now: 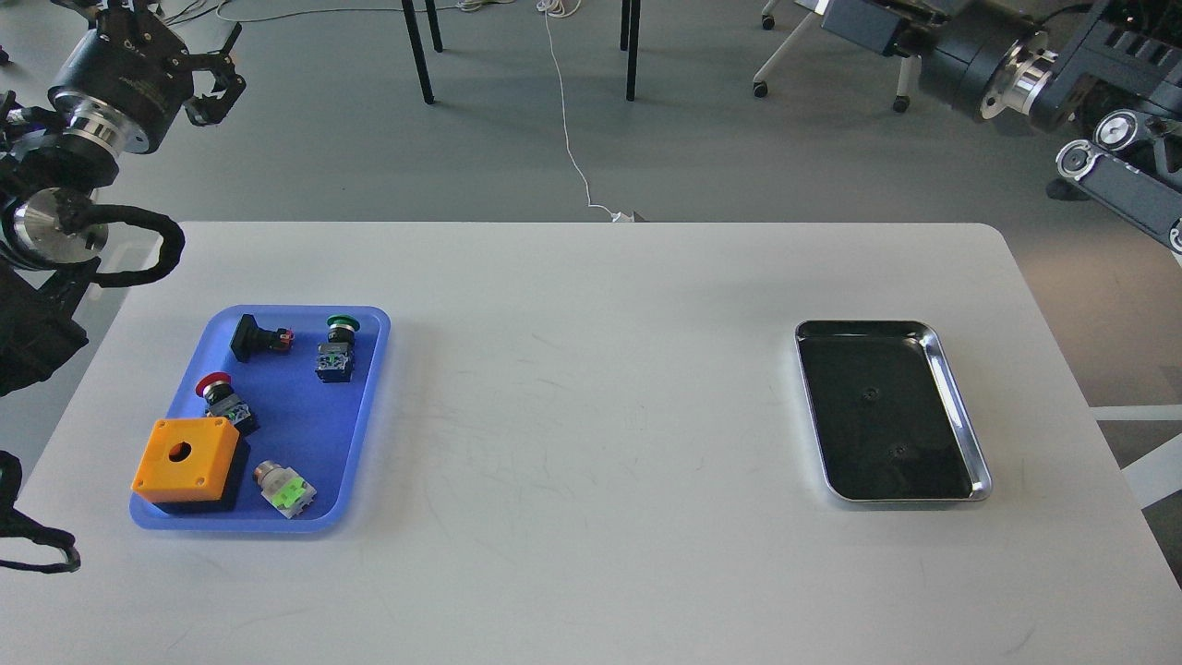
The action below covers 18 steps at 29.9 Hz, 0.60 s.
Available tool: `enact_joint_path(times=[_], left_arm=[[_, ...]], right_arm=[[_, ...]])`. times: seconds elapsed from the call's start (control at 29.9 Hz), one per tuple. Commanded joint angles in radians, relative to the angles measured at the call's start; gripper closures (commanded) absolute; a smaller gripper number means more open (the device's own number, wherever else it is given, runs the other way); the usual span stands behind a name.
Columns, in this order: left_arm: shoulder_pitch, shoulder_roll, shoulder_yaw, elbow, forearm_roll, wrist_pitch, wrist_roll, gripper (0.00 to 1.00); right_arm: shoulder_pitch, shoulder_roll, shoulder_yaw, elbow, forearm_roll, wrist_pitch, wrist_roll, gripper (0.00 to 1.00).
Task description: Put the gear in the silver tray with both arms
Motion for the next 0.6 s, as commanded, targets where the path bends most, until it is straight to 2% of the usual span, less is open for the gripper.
enact_joint_path(times=[0.0,0.23,0.43,0.57], left_arm=[[-0.001,-0.032,-0.001,0.001,-0.003,0.000,-0.002,0.02],[-0.006,-0.086,-0.020,-0.001,-0.017,0.000,-0.004,0.02],[-0.015,-0.114,-0.032,-0.001,-0.061,0.000,-0.002,0.02],[-0.013,-0.117,-0.061,0.001,-0.081,0.000,-0.001,0.02]], right_arm=[[-0.026,0.038,0.106,-0.074,0.065,-0.002,0.000,0.01],[-0.050,0.087,0.137,-0.129,0.551,0.007,0.000,0.01],[-0.054,0.087,0.159,-0.129,0.639,0.015,0.000,0.01],[-0.058,0.087,0.159,-0.129,0.788,0.018,0.000,0.01]])
